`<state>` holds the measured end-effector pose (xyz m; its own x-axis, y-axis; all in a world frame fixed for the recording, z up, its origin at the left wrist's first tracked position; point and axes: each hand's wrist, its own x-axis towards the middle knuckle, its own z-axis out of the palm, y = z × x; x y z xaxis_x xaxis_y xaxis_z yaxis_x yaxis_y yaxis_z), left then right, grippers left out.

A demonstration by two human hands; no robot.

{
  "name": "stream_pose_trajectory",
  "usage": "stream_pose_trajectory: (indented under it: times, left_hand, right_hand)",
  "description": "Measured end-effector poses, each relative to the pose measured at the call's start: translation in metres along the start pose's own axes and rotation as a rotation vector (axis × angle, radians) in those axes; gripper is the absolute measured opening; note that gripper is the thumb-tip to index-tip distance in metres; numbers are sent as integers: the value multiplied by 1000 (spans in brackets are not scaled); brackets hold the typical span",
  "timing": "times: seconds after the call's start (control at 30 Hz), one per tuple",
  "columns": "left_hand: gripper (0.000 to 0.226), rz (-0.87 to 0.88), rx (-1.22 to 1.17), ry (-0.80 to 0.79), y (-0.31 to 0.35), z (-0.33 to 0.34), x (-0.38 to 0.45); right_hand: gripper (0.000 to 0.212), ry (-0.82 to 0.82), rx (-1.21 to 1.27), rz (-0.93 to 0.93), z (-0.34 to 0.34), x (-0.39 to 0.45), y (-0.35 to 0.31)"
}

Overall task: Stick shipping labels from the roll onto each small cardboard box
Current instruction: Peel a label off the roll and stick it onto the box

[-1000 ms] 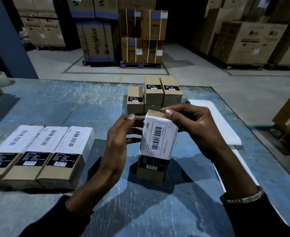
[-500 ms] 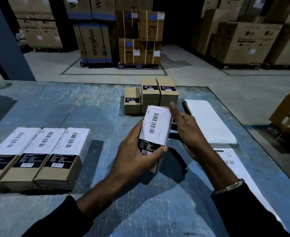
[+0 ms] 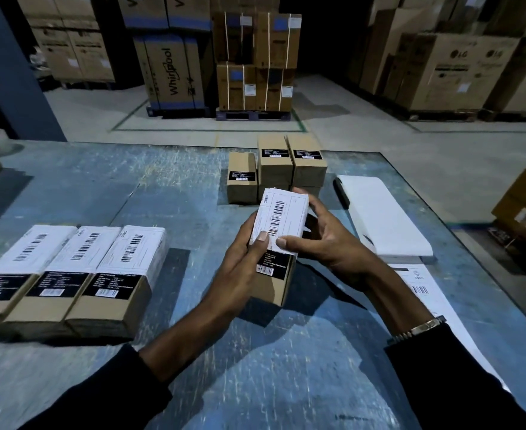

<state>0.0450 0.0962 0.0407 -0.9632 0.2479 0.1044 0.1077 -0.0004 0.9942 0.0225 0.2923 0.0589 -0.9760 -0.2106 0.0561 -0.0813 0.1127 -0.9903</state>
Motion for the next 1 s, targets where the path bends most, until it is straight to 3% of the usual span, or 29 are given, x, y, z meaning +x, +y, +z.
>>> stream_pose_trajectory:
  times: [0.1, 0.2, 0.3, 0.43, 0.63, 0.73, 0.83, 1.0]
  left_hand:
    - [38, -6, -7, 21, 0, -1, 0]
    - [38, -1, -27, 32, -2, -2, 1]
    - [34, -24, -61, 47, -1, -4, 2]
    - [31, -95, -125, 34, 1, -6, 4]
    - [33, -158, -188, 21, 1, -11, 7]
    - [32, -177, -218, 29, 3, -16, 9]
    - [37, -185, -302, 13, 6, -23, 12]
    - [30, -253, -434, -8, 14, -30, 14]
  right_hand:
    - [127, -36, -78, 22, -1, -1, 2]
    - [126, -44, -46, 36, 0, 0, 0]
    - [97, 9, 81, 19, 3, -1, -4]
    - [53, 202, 165, -24, 11, -1, -9]
    - [36, 443, 197, -42, 21, 1, -10]
    - [37, 407, 177, -66, 22, 2, -10]
    - [60, 254, 131, -99, 26, -1, -13]
    - [90, 146, -1, -147, 30, -4, -7]
